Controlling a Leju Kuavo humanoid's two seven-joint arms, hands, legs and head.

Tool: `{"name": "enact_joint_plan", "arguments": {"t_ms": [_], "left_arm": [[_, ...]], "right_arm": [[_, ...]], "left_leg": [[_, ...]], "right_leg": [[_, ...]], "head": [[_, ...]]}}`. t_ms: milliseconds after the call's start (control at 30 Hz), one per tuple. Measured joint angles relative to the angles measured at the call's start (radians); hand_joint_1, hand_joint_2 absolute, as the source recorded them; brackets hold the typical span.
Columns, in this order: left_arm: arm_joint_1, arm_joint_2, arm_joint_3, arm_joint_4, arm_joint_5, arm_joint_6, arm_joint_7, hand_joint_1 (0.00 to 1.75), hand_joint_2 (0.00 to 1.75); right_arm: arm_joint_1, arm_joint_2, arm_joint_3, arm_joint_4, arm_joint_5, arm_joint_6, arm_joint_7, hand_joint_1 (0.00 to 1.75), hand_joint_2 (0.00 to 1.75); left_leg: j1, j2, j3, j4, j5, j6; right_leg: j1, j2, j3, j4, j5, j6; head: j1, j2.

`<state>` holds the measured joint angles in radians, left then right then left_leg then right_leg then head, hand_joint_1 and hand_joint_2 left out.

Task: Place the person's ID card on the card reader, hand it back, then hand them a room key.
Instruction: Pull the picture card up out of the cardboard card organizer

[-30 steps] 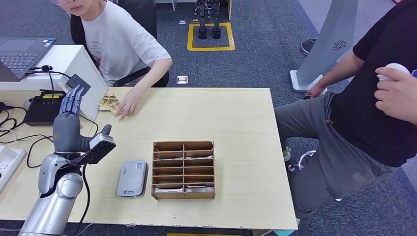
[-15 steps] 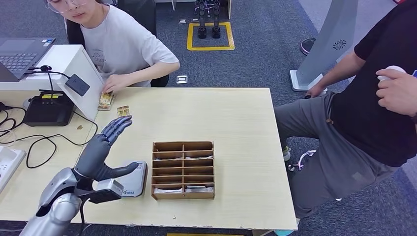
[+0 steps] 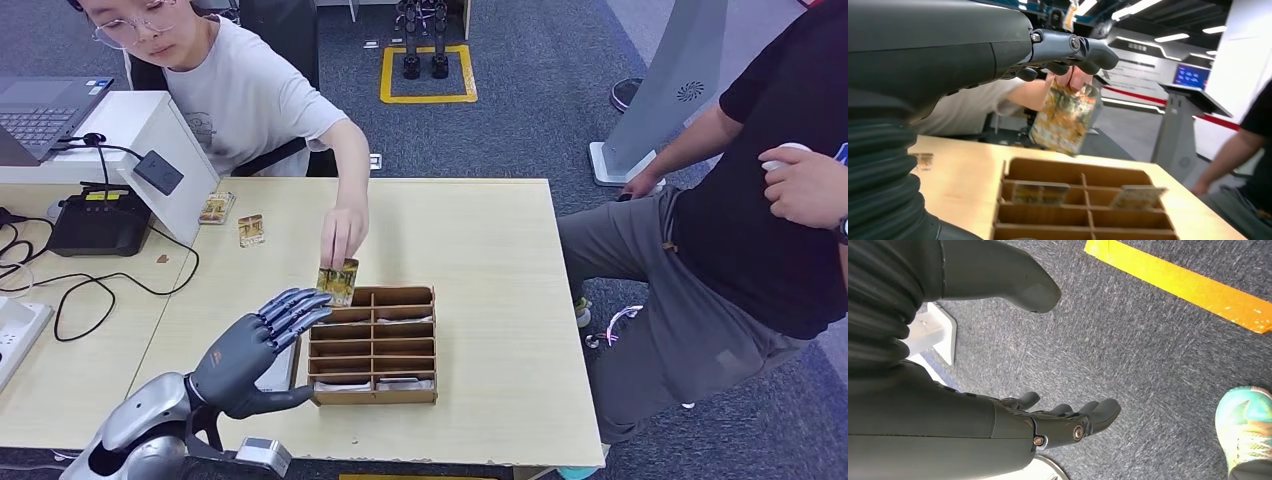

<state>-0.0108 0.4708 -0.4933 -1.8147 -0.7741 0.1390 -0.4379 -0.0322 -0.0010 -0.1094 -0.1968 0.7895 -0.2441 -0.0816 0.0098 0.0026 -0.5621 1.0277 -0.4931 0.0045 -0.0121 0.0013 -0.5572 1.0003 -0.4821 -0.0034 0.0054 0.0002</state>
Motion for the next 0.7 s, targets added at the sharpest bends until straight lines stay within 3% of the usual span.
{"name": "enact_joint_plan", "arguments": {"t_ms": [167,400,700], "left_arm": [[-0.005,0.015,-0.091,0.0,-0.05,0.005,0.012,0.0,1.75],[-0.014,0.012,-0.21,0.014,-0.15,0.054,0.12,0.0,1.75],[-0.017,-0.008,-0.264,0.029,-0.151,0.059,0.136,0.0,1.75]], "right_arm": [[0.001,-0.002,-0.009,0.0,0.001,0.0,0.001,0.0,1.75],[0.004,-0.002,-0.026,0.0,-0.002,-0.007,0.003,0.0,1.75],[0.006,-0.002,-0.041,0.0,-0.002,-0.008,0.0,0.0,1.75]], "left_leg": [[0.0,0.0,0.0,0.0,0.0,0.0],[0.0,0.0,0.0,0.0,0.0,0.0],[0.0,0.0,0.0,0.0,0.0,0.0]], "right_leg": [[0.0,0.0,0.0,0.0,0.0,0.0],[0.0,0.0,0.0,0.0,0.0,0.0],[0.0,0.0,0.0,0.0,0.0,0.0]], "head": [[0.0,0.0],[0.0,0.0],[0.0,0.0]]}}
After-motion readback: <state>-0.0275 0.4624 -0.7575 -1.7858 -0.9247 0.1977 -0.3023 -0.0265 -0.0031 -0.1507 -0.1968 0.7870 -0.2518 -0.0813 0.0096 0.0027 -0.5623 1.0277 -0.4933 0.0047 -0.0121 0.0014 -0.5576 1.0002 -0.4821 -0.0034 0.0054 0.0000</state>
